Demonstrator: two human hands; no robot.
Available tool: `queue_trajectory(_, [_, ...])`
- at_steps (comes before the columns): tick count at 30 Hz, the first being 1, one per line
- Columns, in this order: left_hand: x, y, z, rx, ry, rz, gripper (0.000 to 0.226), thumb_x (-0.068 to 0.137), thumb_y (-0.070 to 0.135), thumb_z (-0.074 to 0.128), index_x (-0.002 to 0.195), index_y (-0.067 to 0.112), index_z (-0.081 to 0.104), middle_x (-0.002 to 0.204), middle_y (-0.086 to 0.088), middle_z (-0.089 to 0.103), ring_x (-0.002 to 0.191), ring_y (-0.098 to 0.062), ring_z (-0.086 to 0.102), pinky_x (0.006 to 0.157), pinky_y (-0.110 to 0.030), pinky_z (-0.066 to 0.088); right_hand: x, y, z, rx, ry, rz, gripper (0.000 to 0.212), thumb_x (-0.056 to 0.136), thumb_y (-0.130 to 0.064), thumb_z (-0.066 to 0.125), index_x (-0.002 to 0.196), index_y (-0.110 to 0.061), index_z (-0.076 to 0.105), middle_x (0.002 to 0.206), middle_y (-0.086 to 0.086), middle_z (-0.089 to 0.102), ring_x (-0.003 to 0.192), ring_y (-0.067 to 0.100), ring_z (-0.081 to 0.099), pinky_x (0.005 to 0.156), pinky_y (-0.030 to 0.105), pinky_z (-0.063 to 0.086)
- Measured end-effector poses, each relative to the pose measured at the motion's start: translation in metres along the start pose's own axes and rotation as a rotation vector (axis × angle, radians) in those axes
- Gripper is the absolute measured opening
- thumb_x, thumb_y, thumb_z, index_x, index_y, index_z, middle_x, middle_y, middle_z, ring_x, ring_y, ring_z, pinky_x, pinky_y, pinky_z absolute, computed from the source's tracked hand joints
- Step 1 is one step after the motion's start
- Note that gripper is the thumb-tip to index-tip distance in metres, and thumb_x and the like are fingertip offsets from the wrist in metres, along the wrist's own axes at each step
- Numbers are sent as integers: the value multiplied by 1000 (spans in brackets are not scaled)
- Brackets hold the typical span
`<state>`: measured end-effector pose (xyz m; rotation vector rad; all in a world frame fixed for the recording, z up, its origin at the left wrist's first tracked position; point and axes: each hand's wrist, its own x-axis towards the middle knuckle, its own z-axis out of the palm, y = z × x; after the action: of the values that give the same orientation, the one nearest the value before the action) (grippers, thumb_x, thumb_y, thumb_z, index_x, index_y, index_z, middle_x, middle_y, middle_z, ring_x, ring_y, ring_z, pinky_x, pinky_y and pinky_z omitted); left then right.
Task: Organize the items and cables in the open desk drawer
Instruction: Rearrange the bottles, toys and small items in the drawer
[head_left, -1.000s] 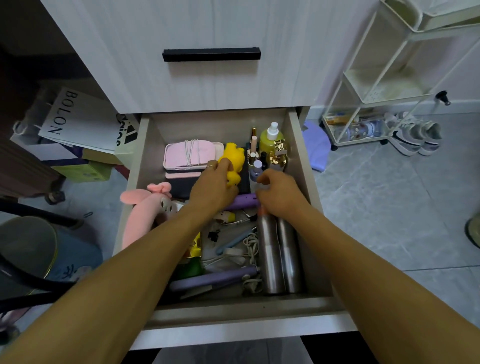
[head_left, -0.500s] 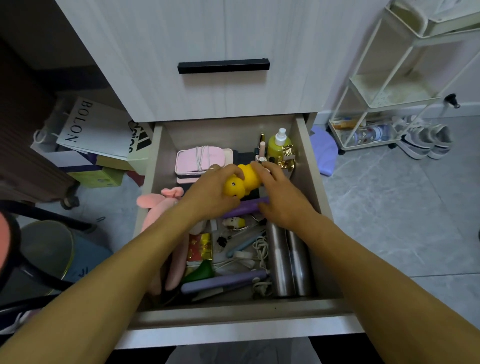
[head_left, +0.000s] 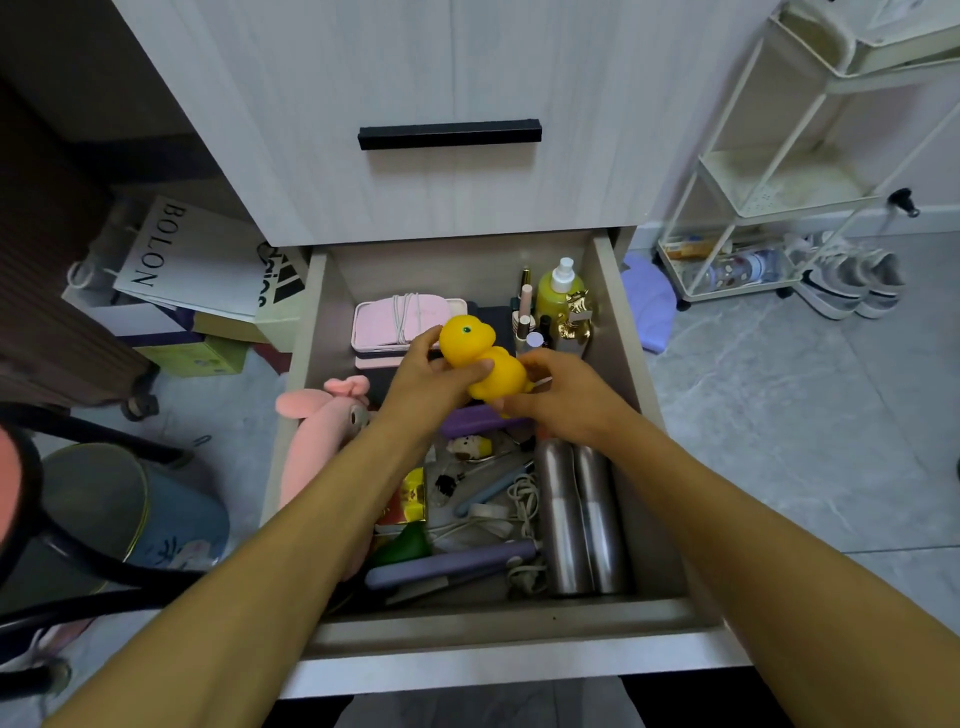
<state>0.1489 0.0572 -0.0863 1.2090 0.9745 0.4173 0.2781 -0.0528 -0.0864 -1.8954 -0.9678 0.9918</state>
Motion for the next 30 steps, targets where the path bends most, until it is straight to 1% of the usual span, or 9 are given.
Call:
queue_trajectory(2, [2, -3, 4, -116, -26, -61, 56, 85, 7, 72, 136, 14, 48, 125, -14, 62, 108, -30, 65, 89, -48, 56, 0, -2, 1, -1, 5, -9, 34, 79, -23, 78, 110, -15, 65, 101, 5, 70, 95, 20, 65, 87, 41, 54])
queue_trajectory(8, [18, -3, 14, 36, 4, -140, 55, 84, 20, 75, 132, 20, 46, 124, -9, 60, 106, -29, 63, 77, -47, 59, 5, -3, -9, -317, 31, -77, 22, 86, -14, 66, 105, -2, 65, 97, 14, 68, 90, 27, 64, 85, 46, 53])
queue_trajectory(10, [28, 2, 14, 227, 71, -102, 66, 78, 31, 77, 134, 20, 44, 127, -8, 56, 109, -29, 60, 88, -49, 56, 4, -6, -17, -455, 119, -163, 17, 87, -11, 60, 100, 0, 62, 92, 15, 65, 85, 28, 61, 80, 45, 53])
queue_trajectory(12, [40, 4, 13, 488, 77, -40, 77, 82, 35, 73, 145, 16, 33, 136, -9, 48, 119, -30, 52, 98, -39, 47, 2, -11, -21, -537, 188, -260, 16, 89, -13, 57, 103, -6, 62, 96, 10, 64, 87, 24, 59, 80, 41, 52])
queue_trajectory(14, [44, 1, 15, 683, 92, 38, 80, 87, 34, 69, 150, 11, 26, 143, -13, 45, 126, -32, 47, 95, -32, 40, 2, -11, -20, -585, 191, -301, 17, 91, -18, 55, 105, -12, 63, 102, 7, 63, 90, 20, 58, 80, 38, 52])
queue_trajectory(19, [32, -23, 14, 787, 180, 243, 75, 85, 43, 71, 144, 12, 36, 136, -14, 55, 123, -32, 51, 95, -39, 45, -1, -8, -14, -674, 162, -296, 13, 93, -23, 52, 99, -14, 60, 98, 5, 58, 86, 22, 57, 74, 40, 52])
queue_trajectory(22, [26, -31, 13, 948, 191, 352, 51, 88, 45, 66, 126, 17, 46, 117, -12, 65, 104, -33, 61, 78, -41, 51, -3, -11, -15, -663, 206, -300, 15, 93, -23, 51, 101, -14, 59, 101, 5, 58, 87, 22, 57, 76, 40, 51])
queue_trajectory(25, [23, -32, 13, 1032, 245, 353, 46, 94, 48, 55, 124, 17, 41, 102, -18, 67, 91, -40, 63, 69, -41, 51, -7, -10, -17, -731, 238, -312, 16, 94, -24, 49, 100, -13, 58, 100, 5, 58, 87, 23, 56, 73, 37, 49])
queue_trajectory(30, [17, -32, 19, 1104, 224, 413, 41, 100, 41, 46, 131, 15, 47, 115, -20, 62, 99, -42, 59, 75, -44, 48, -15, -5, -34, -898, 184, -379, 17, 89, -16, 51, 101, -10, 61, 97, 9, 61, 87, 31, 58, 64, 32, 39])
